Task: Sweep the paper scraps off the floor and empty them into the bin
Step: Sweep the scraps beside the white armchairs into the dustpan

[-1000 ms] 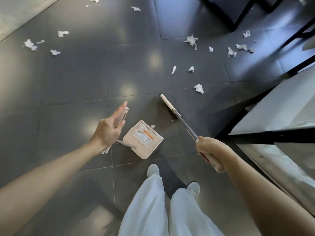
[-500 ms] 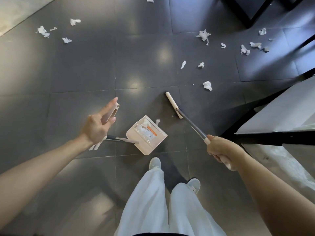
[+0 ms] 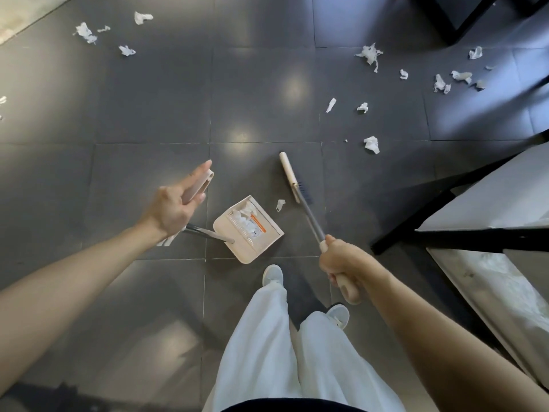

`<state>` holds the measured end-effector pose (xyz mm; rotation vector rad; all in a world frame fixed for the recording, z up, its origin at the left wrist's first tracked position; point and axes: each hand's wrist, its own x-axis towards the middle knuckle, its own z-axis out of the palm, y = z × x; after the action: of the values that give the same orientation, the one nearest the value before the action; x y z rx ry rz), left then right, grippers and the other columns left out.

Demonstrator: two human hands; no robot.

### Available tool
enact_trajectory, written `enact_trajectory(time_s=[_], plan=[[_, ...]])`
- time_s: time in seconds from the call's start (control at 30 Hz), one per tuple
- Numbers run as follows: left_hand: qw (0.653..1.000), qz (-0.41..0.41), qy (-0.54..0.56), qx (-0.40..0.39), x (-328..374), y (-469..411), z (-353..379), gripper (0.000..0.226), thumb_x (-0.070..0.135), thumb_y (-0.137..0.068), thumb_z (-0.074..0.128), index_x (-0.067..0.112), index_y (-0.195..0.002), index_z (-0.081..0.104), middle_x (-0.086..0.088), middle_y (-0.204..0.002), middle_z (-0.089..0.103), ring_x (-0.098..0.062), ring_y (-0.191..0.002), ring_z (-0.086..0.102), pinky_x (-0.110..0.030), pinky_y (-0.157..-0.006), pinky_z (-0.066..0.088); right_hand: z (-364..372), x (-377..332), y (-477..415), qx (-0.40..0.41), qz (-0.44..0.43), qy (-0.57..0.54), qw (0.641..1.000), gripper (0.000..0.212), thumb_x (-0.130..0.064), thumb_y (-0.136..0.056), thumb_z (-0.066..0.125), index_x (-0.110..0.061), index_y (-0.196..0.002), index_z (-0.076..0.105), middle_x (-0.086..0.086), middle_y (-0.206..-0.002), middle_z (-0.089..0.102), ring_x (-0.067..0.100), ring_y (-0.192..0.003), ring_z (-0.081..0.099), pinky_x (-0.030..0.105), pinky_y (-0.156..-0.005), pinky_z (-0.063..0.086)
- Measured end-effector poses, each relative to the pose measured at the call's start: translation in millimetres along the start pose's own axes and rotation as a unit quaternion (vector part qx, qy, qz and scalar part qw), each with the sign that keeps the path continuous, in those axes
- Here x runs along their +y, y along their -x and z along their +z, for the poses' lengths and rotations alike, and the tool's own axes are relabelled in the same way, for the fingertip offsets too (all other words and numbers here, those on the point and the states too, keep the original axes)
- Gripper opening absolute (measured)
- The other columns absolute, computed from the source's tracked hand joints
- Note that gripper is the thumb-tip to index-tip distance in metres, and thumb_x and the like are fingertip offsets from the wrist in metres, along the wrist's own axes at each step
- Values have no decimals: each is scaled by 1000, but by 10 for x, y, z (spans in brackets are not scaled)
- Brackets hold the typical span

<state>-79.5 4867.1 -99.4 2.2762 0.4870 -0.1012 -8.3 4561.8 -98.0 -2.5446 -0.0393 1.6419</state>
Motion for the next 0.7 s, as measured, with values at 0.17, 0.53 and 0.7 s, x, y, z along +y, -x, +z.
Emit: enact_trajectory(time_s=[0.17, 0.53, 0.7], plan=[[998, -15, 34, 47, 115, -70, 179, 61, 10, -94, 58, 38, -144, 37, -12, -122, 66, -29, -99, 61, -28, -84, 48, -93, -108, 114, -61, -31, -112, 991, 57, -1, -82, 47, -16, -136, 43, 7, -66, 56, 23, -63, 52, 33, -63, 46], [998, 27, 59, 12, 653, -894, 279, 71, 16, -94, 57, 75, -123, 32, -7, -121, 66, -32, -106, 60, -33, -91, 47, -1256, 669, 224, -24, -44, -258, 965, 63, -2, -84, 55, -37, -136, 45, -3, -45, 51, 8, -37, 44, 20, -40, 39], [997, 60, 54, -1, 1125, -1577, 539, 65, 14, -94, 57, 60, -136, 36, 11, -129, 62, -18, -98, 61, -18, -88, 43, -1786, 1063, -5, 42, -26, -318, 947, 45, 0, -84, 53, -34, -113, 52, 1, -48, 49, 10, -37, 43, 21, -40, 39]])
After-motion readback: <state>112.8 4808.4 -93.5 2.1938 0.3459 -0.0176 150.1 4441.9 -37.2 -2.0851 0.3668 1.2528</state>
